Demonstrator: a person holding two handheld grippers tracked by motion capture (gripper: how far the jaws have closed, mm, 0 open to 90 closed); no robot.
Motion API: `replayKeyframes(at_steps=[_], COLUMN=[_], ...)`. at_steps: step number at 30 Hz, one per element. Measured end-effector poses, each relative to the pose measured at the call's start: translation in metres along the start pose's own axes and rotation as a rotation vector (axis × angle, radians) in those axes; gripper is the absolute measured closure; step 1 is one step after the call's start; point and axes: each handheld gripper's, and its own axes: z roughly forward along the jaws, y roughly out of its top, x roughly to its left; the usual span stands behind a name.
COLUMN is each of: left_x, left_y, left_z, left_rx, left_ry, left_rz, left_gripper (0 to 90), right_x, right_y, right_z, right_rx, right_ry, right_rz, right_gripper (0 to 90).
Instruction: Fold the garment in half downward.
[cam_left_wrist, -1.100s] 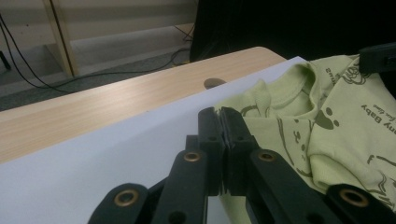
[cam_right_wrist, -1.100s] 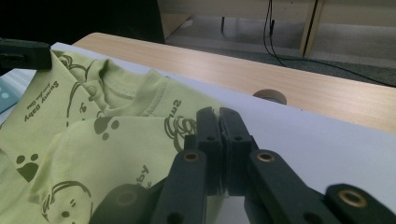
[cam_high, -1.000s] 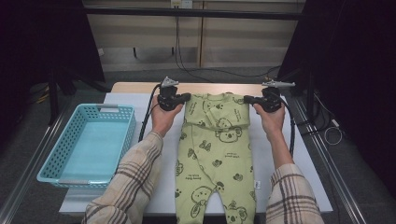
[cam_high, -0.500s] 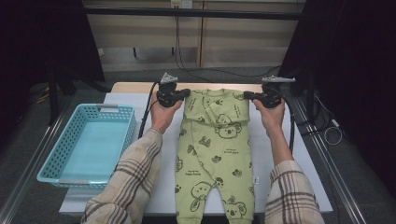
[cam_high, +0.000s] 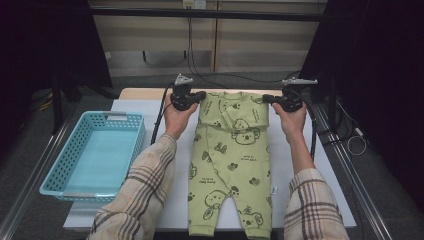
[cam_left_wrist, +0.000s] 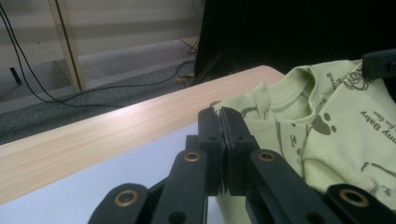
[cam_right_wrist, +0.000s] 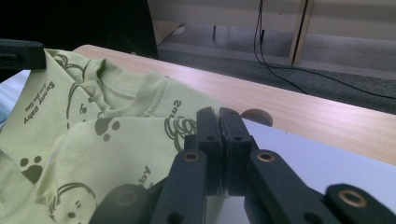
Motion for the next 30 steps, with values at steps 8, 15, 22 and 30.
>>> replayKeyframes(at_steps=[8, 15, 22, 30], left_x=[0.003, 0.003, 0.001, 0.003], left_y=[0.001, 0.011, 0.007, -0.005], left_z=[-0.001, 0.0, -0.003, -0.005], left_rx=[-0.006, -0.019, -0.021, -0.006], left_ry=[0.003, 0.002, -0.018, -0.017], left_rz=[-0.004, 0.0, -0.012, -0.016], left_gripper=[88.3, 88.3, 88.3, 88.3], right_x=[0.0, -0.001, -0.001, 0.005], right_y=[0.004, 0.015, 0.012, 0.003], right_z=[0.002, 0.004, 0.005, 0.005], right_rx=[-0.004, 0.005, 0.013, 0.01], right_ry=[-0.008, -0.021, -0.019, -0.009], right_rz=[0.003, -0.022, -0.025, -0.022], right_gripper=[88.2, 88.2, 88.2, 88.2])
